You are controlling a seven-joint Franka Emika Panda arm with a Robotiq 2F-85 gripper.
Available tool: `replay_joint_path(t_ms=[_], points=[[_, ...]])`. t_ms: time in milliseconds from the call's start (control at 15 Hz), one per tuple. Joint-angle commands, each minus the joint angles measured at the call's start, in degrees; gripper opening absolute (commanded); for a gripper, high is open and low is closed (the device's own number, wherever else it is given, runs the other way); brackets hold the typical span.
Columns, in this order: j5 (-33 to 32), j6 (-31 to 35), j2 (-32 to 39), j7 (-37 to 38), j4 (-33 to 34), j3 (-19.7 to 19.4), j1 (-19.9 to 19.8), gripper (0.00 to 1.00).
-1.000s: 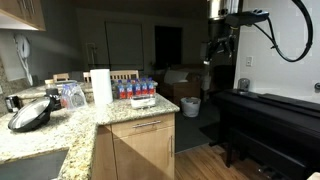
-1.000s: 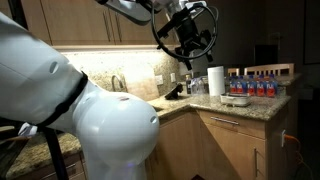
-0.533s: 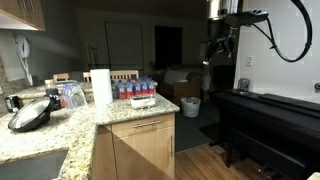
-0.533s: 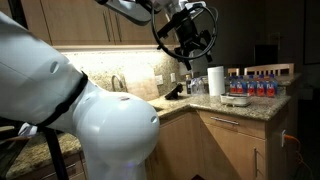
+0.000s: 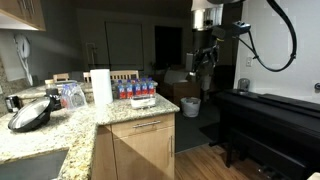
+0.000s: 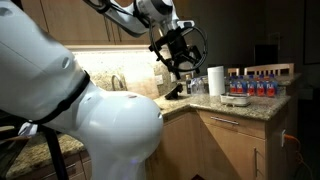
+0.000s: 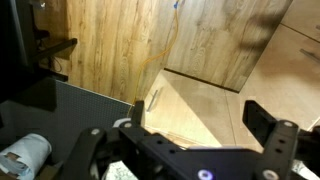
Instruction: Open the top drawer
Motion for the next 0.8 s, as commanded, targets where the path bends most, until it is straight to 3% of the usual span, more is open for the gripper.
replay_joint_path(t_ms=[0,267,467,533,733], points=[[3.15,6.31,3.98,-5.34,-3.82,0.25,3.67,1.0],[3.21,15.43,9.87,-10.67,-7.91,0.42,6.68,1.0],[0.56,25.29,16.61,-10.69,-8.1,1.47,5.5,1.0],[2.17,20.59,12.33,-9.61,-8.65,1.42,6.07,1.0],[2.11,21.57,14.08,-9.6,-8.45,1.47,5.96,1.0]])
